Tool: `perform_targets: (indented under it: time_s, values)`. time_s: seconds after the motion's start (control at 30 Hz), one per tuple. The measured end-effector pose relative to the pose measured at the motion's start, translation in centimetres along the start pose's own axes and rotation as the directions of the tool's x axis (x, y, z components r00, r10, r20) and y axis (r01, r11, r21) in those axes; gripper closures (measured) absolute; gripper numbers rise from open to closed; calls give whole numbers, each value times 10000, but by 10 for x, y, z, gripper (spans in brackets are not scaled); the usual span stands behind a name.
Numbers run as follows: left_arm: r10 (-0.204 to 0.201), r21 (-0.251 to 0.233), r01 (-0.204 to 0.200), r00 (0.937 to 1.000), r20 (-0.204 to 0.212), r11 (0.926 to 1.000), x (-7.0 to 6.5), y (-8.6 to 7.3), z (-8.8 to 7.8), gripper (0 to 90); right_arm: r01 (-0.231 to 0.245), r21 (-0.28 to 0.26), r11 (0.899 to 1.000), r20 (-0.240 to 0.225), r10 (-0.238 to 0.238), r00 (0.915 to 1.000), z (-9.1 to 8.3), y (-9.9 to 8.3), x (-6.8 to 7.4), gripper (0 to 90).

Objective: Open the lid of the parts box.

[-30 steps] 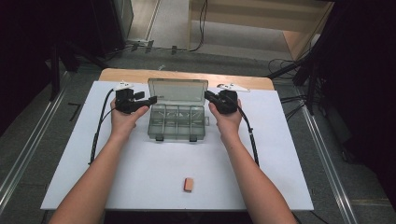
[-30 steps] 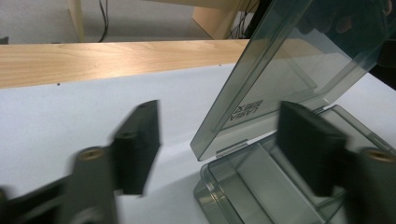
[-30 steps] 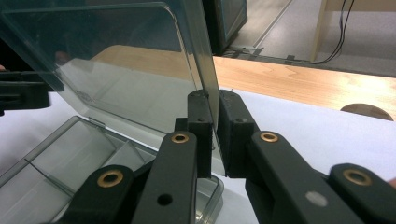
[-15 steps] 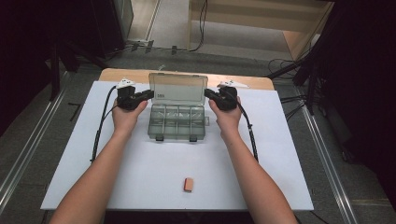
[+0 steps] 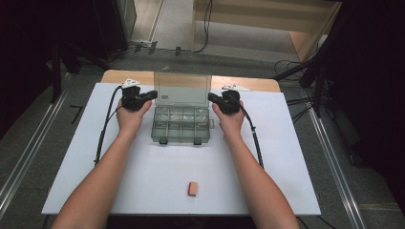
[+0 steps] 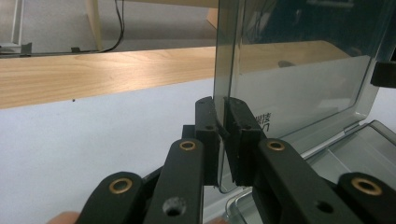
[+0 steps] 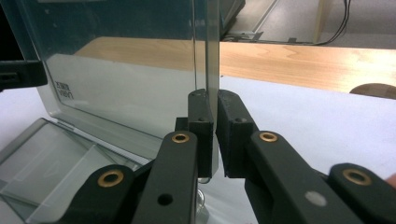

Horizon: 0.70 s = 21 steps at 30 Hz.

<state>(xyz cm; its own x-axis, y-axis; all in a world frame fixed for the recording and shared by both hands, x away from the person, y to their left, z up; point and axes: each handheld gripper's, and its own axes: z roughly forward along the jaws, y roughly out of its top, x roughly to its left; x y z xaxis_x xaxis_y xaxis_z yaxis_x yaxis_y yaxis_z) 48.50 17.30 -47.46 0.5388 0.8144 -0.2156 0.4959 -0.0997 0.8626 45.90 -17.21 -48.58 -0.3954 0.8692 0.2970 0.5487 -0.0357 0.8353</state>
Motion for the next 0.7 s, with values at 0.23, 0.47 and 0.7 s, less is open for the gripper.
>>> perform_targets:
  time_s: [0.23,0.47,0.7]
  values:
    - [-328,-46,329,9991,256,9994,6,-1,4,844,-44,239,9997,-49,45,10000,9,-7,-3,815]
    - [-738,-90,742,9964,408,9972,9,-2,7,841,-584,215,9981,-324,591,9977,13,-9,-9,821]
    - [-1087,94,1083,9927,525,9941,12,-5,10,830,-892,245,9957,-504,904,9946,14,-10,-12,818]
